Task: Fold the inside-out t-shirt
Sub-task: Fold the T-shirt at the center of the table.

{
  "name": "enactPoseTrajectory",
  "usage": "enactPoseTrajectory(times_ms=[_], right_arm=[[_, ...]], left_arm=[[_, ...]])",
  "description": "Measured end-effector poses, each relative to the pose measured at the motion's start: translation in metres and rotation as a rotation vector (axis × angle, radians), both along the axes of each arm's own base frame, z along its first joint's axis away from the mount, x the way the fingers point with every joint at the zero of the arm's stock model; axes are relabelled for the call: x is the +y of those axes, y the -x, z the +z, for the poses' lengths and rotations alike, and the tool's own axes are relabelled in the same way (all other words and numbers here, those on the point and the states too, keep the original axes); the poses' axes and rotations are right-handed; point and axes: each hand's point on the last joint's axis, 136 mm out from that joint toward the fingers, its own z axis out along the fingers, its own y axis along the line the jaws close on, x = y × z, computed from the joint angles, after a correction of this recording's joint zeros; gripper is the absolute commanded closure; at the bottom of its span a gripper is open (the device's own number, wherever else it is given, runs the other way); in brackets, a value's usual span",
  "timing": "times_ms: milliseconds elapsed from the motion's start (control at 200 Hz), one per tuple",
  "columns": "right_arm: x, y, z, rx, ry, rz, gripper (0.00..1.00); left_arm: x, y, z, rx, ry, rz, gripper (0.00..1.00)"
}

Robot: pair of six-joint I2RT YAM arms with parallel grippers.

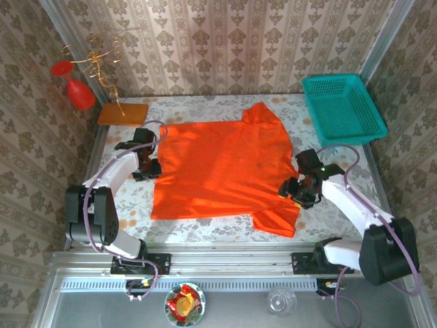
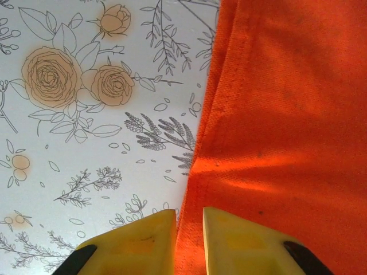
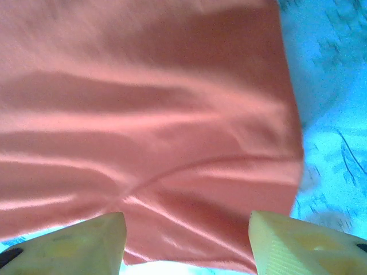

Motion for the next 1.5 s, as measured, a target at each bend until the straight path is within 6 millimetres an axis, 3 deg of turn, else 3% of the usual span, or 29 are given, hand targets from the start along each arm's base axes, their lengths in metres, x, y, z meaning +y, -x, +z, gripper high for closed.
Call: enactPoseTrajectory(times_ms=[230,410,885,1155,1250,1500], right_arm=[[-0.01,0.073,-0.026,0.139,0.042,-0.062,0.56],[-0.013,0.097,-0.041,0.192,0.039,-0.126,0.61],[-0.001,0.095,-0.059,0.218,-0.023,-0.208,0.74],[0.0,0.092,-0.059,0.205,-0.034,-0.233,0.92],[-0.001,0.09,-0.056,0.181,-0.038,-0.244,1.0],[0.0,0.079,-0.043,0.133,-0.05,-0.259,1.0]], left_arm=[[-0.005,0.011,0.003,-0.011,0.049,0.008,0.79],[-0.009,0.012,0.004,-0.01,0.068,0.004,0.79],[-0.011,0.017,0.0,0.005,0.082,0.011,0.79],[-0.018,0.02,-0.002,0.011,0.088,0.013,0.79],[-0.023,0.032,-0.006,0.032,0.081,0.021,0.79],[-0.013,0.083,-0.023,0.108,0.06,0.161,0.67]])
